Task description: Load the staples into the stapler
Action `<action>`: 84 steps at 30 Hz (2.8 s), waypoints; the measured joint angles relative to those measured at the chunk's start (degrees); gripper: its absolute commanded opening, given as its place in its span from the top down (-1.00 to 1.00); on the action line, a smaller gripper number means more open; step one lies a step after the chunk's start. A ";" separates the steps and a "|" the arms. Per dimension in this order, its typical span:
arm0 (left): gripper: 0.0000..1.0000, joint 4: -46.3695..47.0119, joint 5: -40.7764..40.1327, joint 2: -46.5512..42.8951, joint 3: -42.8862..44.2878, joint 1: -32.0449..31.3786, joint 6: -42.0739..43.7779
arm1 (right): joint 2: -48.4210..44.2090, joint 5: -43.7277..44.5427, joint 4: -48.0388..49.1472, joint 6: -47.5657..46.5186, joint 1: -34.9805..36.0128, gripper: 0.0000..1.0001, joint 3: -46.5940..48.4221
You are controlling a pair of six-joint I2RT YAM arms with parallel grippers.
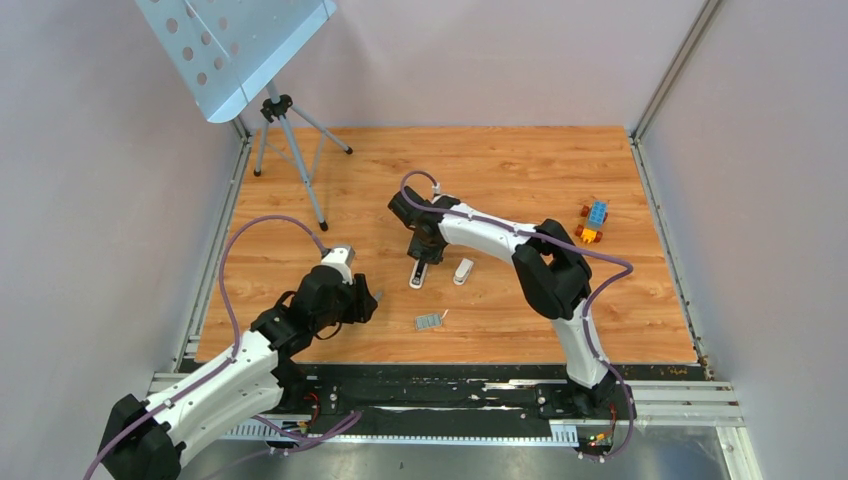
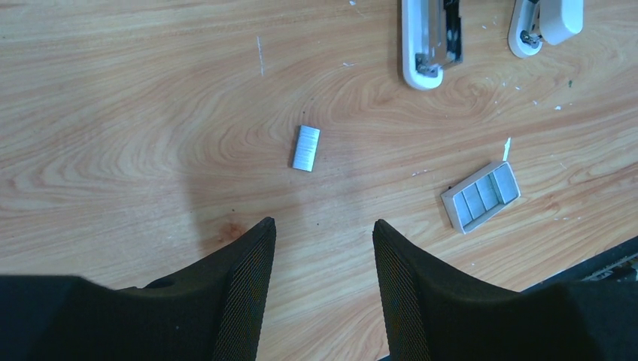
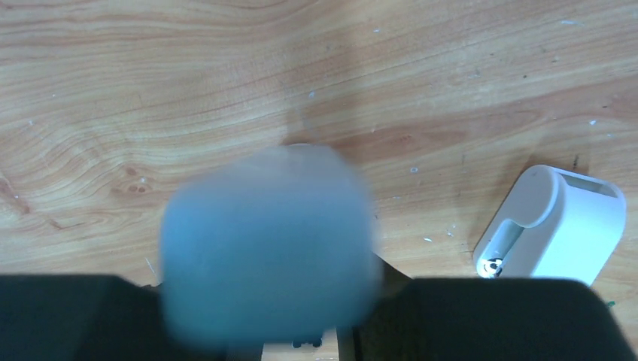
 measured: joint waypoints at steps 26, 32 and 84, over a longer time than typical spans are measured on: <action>-0.09 3.50 -0.44 12.83 3.72 0.00 3.34 | -23.45 0.39 3.26 -14.99 -0.13 -0.72 -14.23; -0.08 3.78 -2.80 19.98 7.06 0.00 6.32 | -38.14 1.53 5.20 -22.25 -1.31 -0.64 -25.77; 0.22 0.00 -3.45 38.95 18.16 0.00 9.51 | -70.31 6.69 8.41 -34.40 -2.19 -0.61 -48.98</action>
